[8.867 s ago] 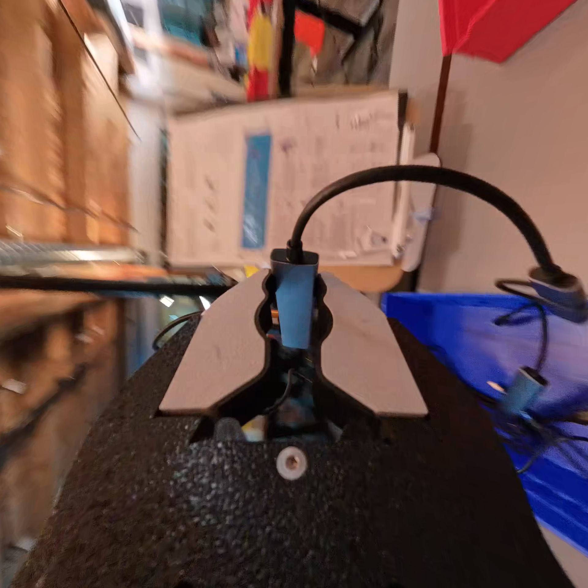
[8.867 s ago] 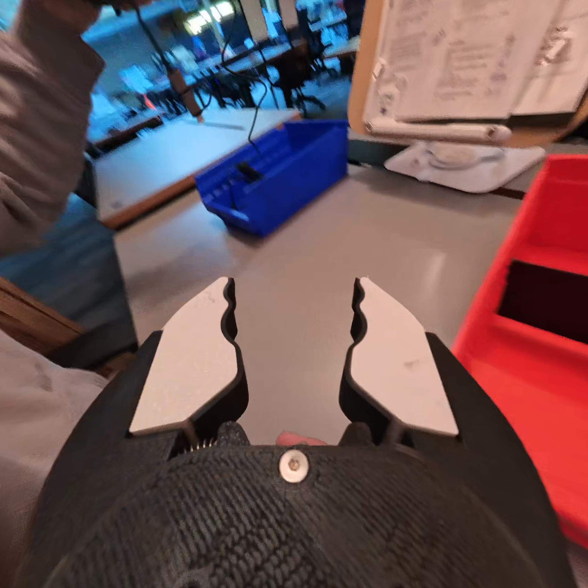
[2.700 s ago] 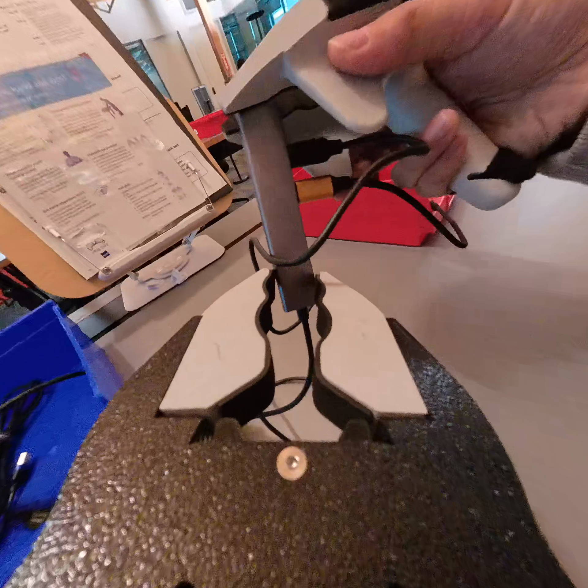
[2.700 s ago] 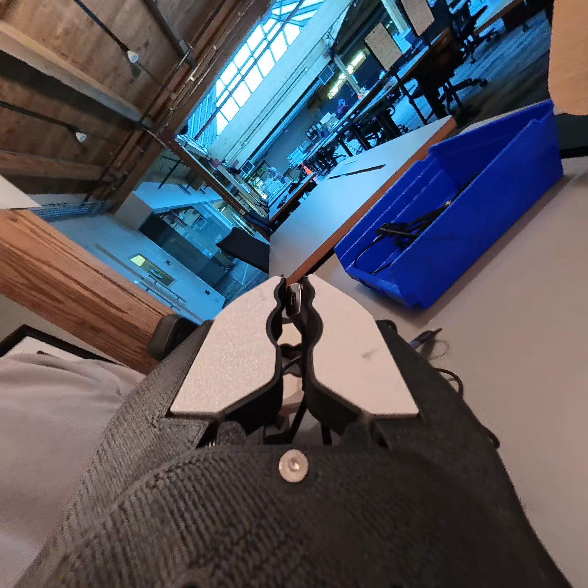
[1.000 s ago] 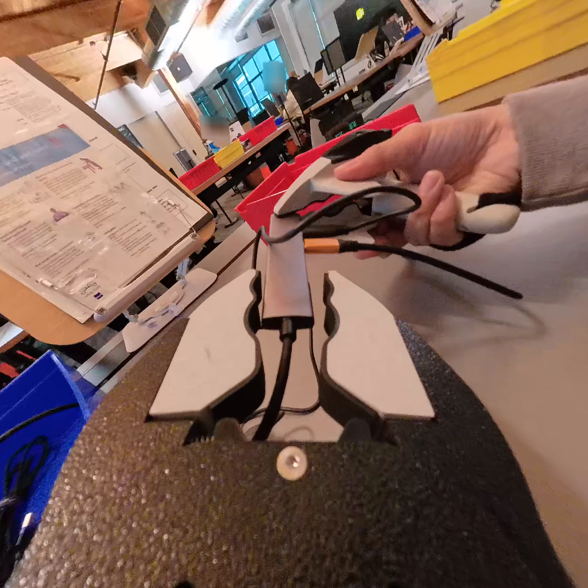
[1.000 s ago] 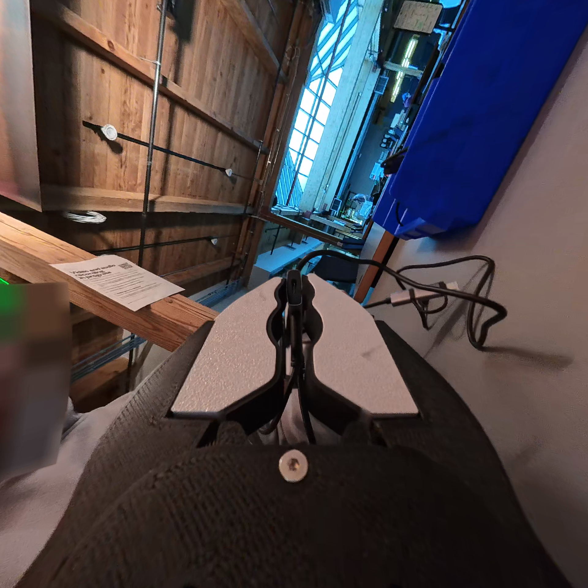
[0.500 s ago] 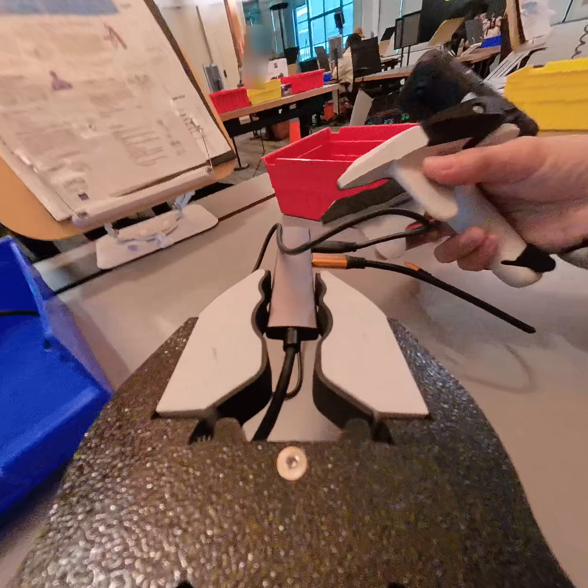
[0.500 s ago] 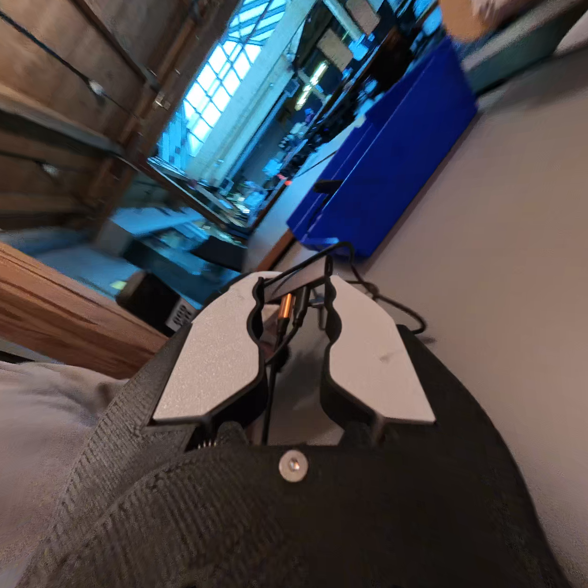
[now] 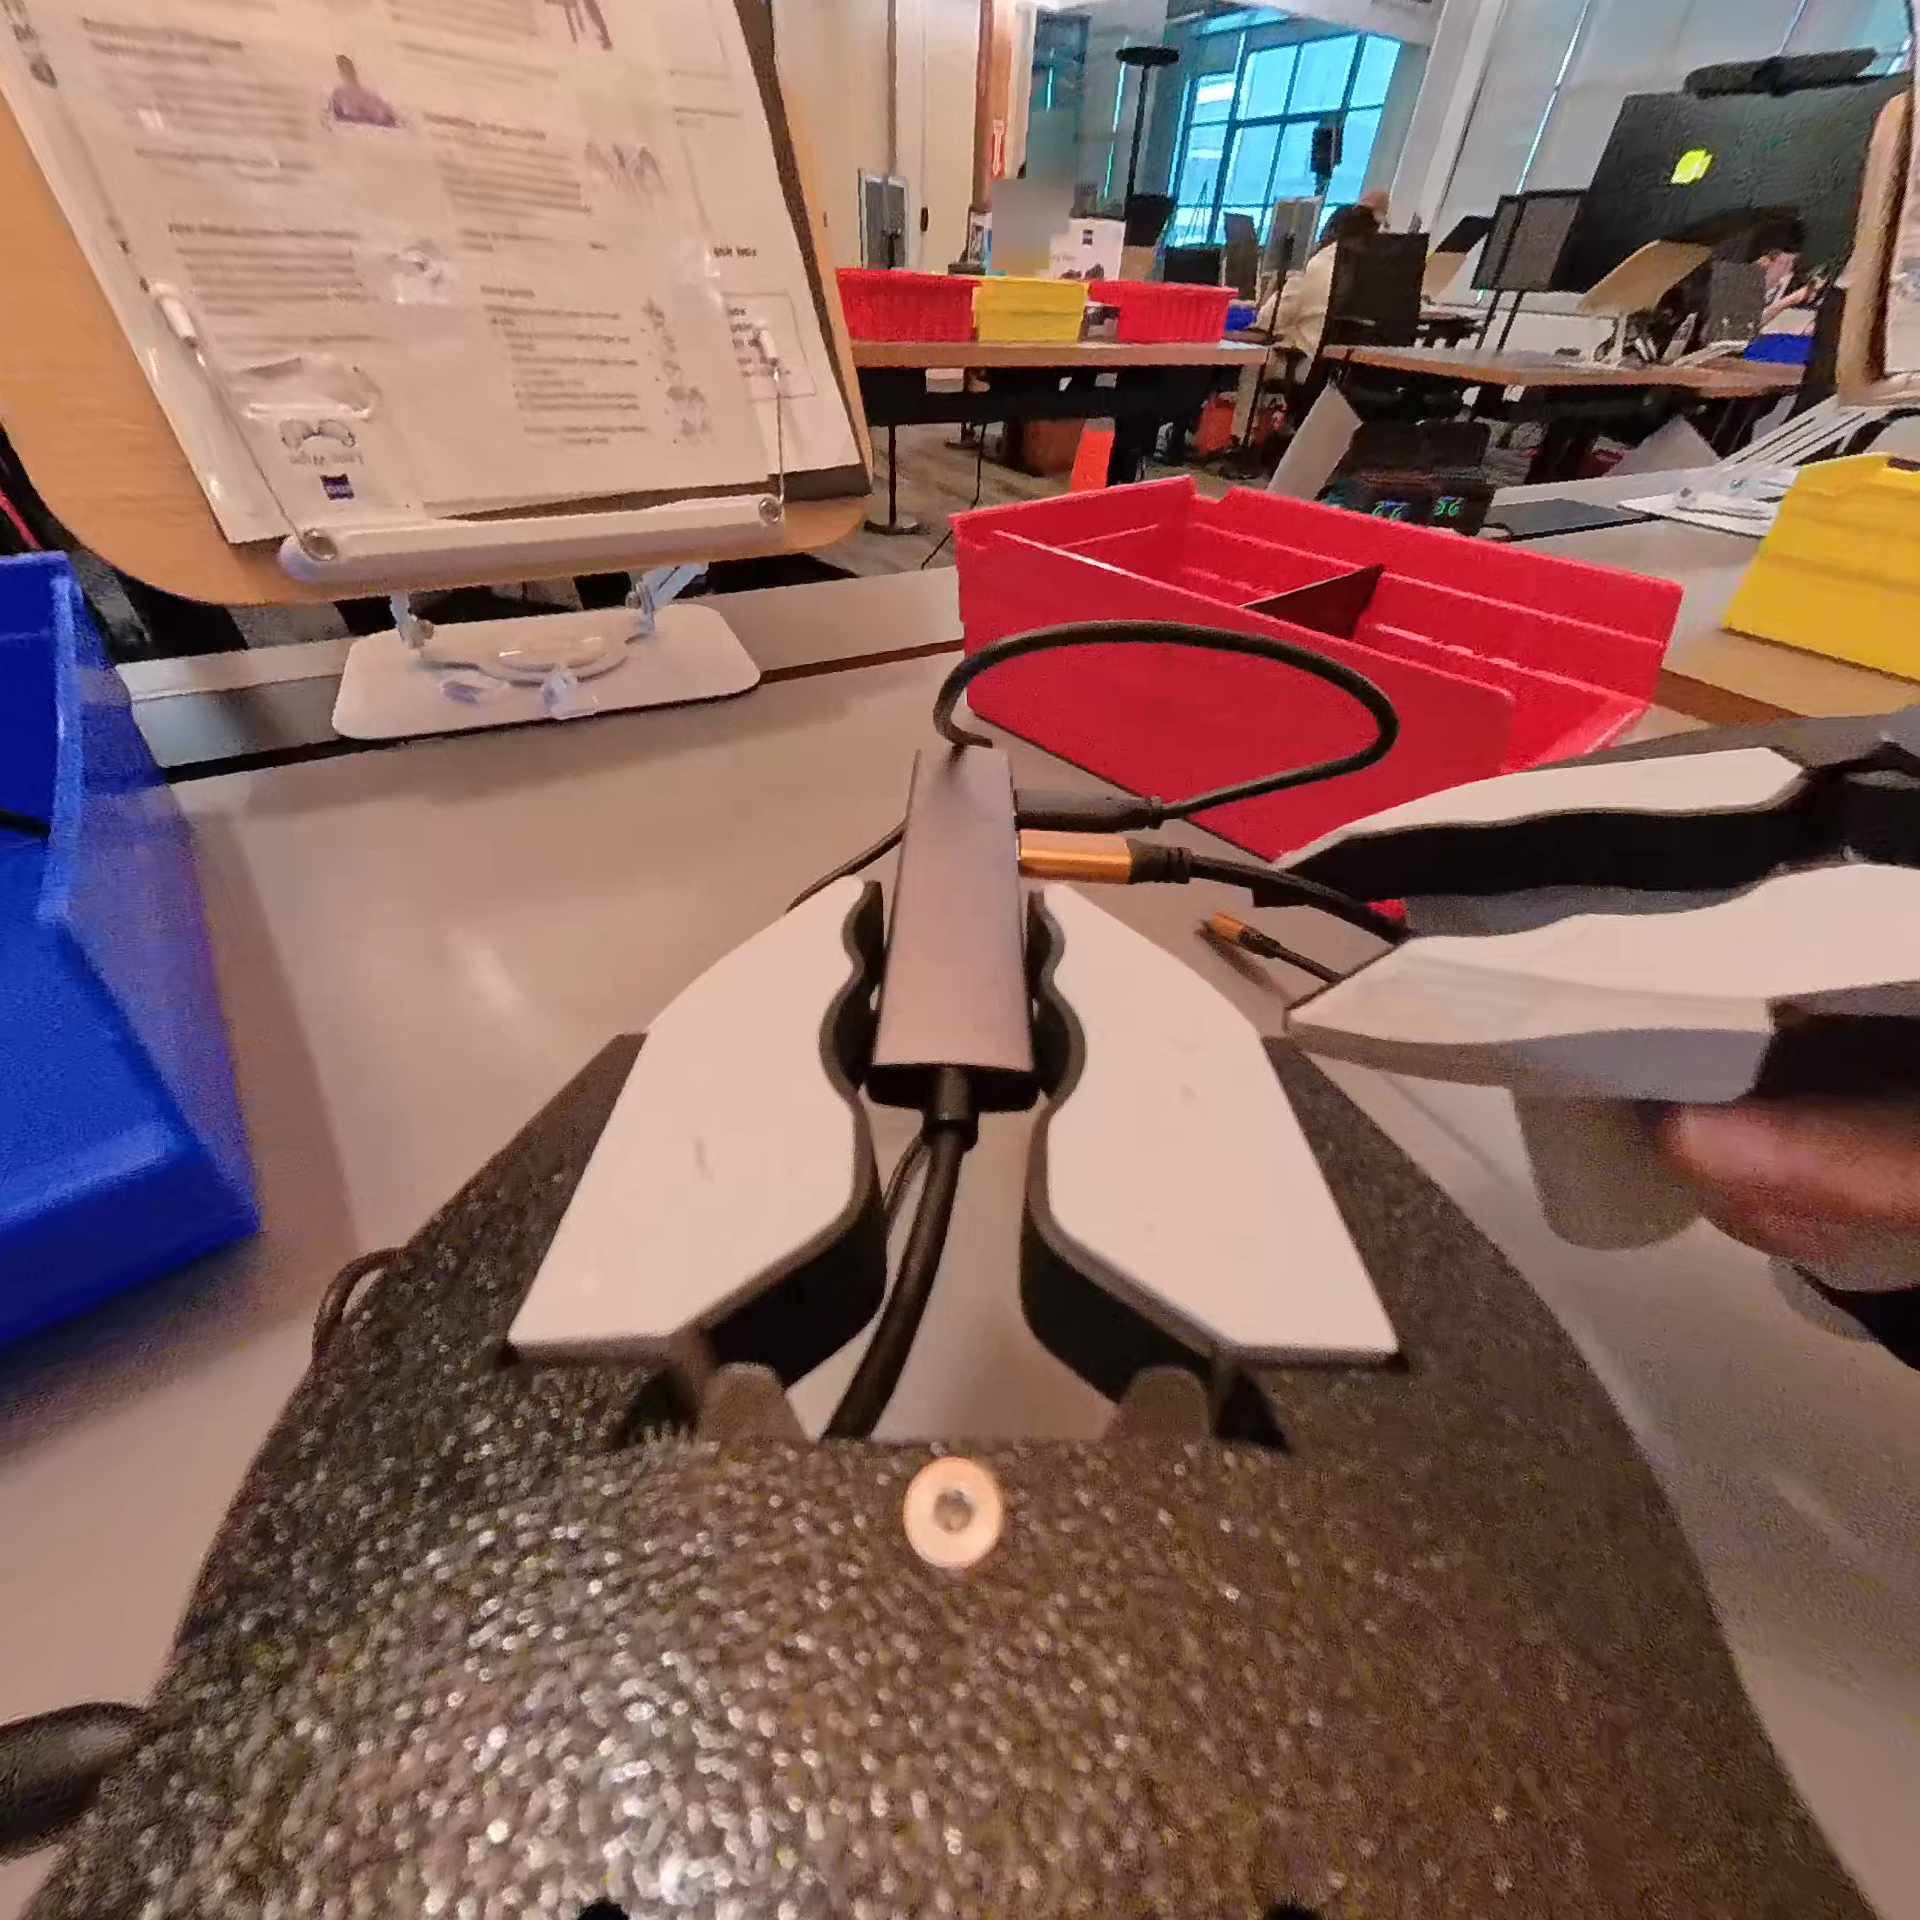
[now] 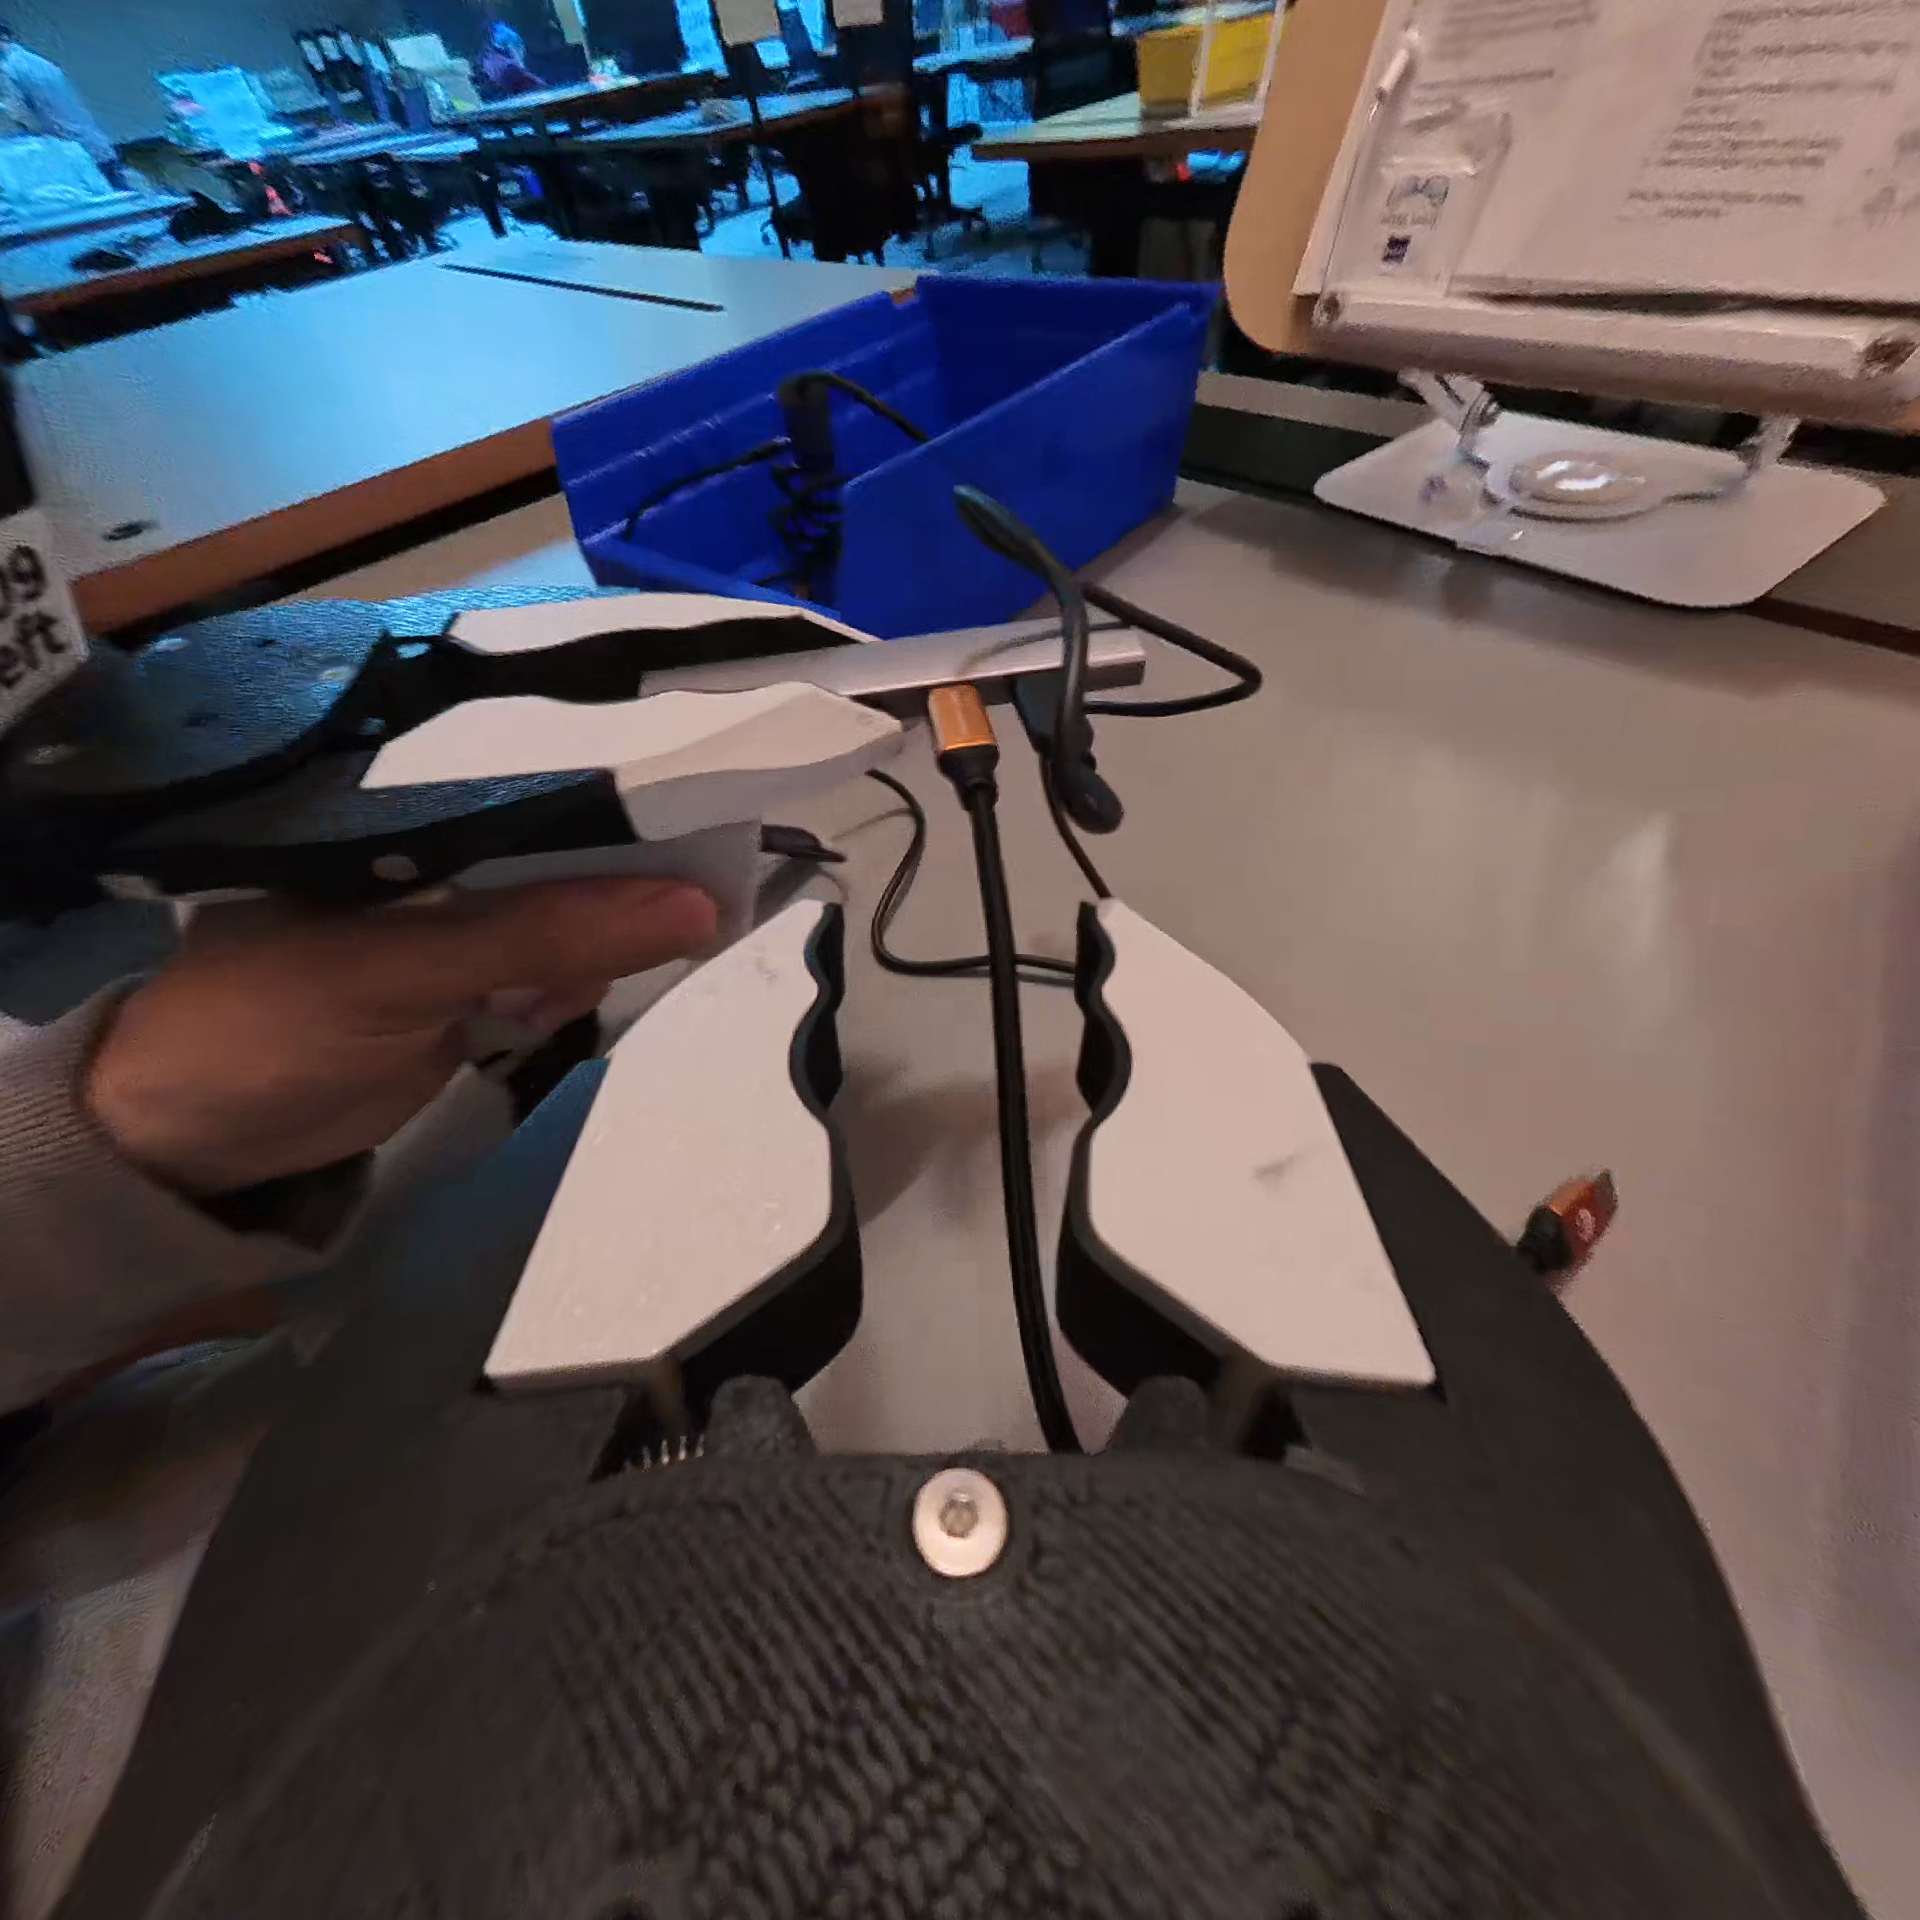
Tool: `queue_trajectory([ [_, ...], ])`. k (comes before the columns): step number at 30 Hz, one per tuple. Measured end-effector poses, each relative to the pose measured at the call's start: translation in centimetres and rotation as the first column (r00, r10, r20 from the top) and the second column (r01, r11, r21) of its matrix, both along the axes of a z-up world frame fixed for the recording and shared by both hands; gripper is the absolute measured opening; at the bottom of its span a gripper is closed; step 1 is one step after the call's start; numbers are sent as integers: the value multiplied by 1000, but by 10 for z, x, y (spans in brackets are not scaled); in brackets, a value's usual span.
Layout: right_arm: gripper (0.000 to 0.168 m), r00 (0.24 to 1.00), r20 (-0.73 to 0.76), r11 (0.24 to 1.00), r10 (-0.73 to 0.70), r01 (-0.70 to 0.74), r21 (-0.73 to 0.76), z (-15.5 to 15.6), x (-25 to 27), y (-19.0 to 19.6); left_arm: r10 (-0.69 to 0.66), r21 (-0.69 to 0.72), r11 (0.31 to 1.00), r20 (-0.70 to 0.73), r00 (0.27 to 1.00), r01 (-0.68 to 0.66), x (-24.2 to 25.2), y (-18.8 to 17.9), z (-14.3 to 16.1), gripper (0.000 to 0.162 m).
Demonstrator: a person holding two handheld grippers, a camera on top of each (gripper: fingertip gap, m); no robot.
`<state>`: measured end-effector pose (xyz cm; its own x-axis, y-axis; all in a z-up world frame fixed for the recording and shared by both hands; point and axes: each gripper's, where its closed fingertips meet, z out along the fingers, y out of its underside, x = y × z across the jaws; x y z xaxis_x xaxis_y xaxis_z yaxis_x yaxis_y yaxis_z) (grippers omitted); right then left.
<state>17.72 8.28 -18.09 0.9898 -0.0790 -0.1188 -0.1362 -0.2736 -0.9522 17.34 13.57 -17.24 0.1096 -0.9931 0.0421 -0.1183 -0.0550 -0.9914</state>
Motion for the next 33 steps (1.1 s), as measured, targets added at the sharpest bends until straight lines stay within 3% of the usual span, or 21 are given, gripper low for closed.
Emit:
queue_trajectory([
  [4, 29, 1000, 24, 987, -4, 0, 158, 19, -12, -5, -42, 25, 999, 18, 999, 42, -11, -17, -1, 26],
  [8, 26, 998, -24, 982, -56, 59, 182, 15, -19, -4, -34, 4, 999, 61, 998, 33, -19, -24, 5, 26],
  [14, 18, 982, 111, 969, -156, 130, 211, 22, -27, -7, -83, -3, 996, 142, 986, 84, -29, -41, 12, 26],
  [24, 11, 997, -45, 953, -68, 78, 292, 29, -22, -3, -130, -61, 988, 171, 977, 142, -24, -38, 8, 26],
  [33, 12, 986, -80, 945, -149, 166, 283, 7, -16, 8, -107, -26, 994, 91, 990, 110, -20, -27, -12, 26],
])
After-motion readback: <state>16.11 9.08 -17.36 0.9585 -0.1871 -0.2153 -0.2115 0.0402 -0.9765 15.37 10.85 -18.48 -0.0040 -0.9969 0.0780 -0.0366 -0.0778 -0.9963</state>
